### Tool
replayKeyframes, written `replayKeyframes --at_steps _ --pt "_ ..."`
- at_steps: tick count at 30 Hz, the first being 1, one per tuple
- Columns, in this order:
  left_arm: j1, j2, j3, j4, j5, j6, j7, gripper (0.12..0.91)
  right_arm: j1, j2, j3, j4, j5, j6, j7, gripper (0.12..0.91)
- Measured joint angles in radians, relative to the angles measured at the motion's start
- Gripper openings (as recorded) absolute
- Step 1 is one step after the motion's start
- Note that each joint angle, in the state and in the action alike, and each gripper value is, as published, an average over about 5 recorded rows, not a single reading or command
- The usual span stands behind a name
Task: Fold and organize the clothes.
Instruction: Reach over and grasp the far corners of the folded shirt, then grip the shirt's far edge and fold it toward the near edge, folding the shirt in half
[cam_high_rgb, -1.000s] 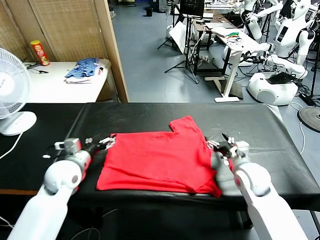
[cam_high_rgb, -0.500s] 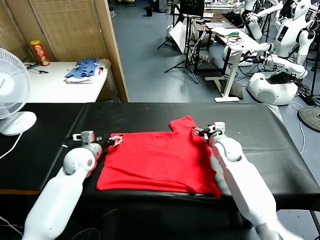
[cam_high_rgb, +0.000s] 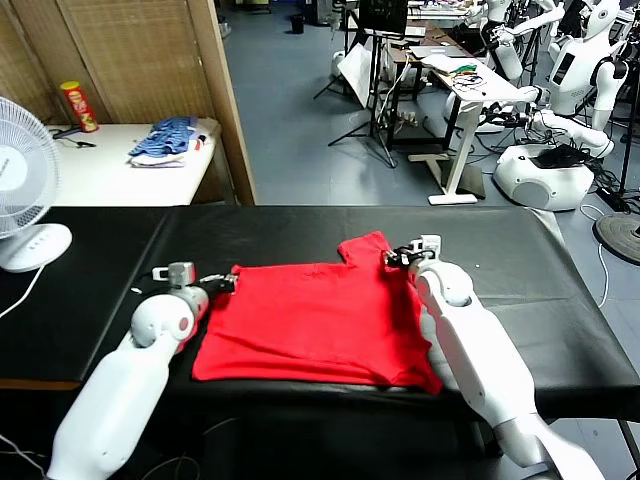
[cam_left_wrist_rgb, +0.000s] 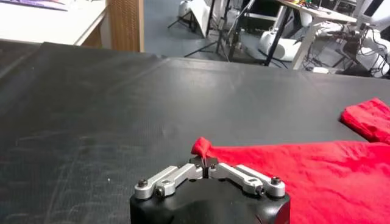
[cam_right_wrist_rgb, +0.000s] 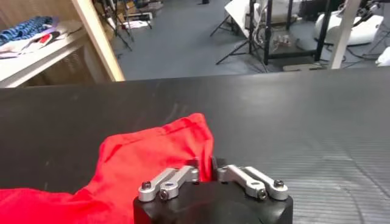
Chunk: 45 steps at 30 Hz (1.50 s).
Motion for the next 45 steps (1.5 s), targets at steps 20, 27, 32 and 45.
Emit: replayKeyframes --at_steps 20,27,32,45 --pt "0.125 0.065 -0.103 -0.200 -0.002 -0.018 -0.002 0.128 -0.291 -0.177 0.092 0.394 0.085 0.059 -0.049 0.122" --pt "0.237 0.105 -0.137 -0.320 0.019 -0.009 -0.006 0.128 -0.433 -0.233 0.118 0.553 0.081 -0.003 -0.013 0.122" --pt "0.307 0.125 -0.159 -0.399 0.048 -0.006 -0.004 0.128 -0.514 -0.263 0.131 0.656 0.079 -0.069 0.031 0.122" --pt "0.459 0.119 -0.187 -0.495 0.180 -0.011 0.013 0.128 -0.649 -0.274 0.145 0.777 0.021 -0.164 0.055 0.122"
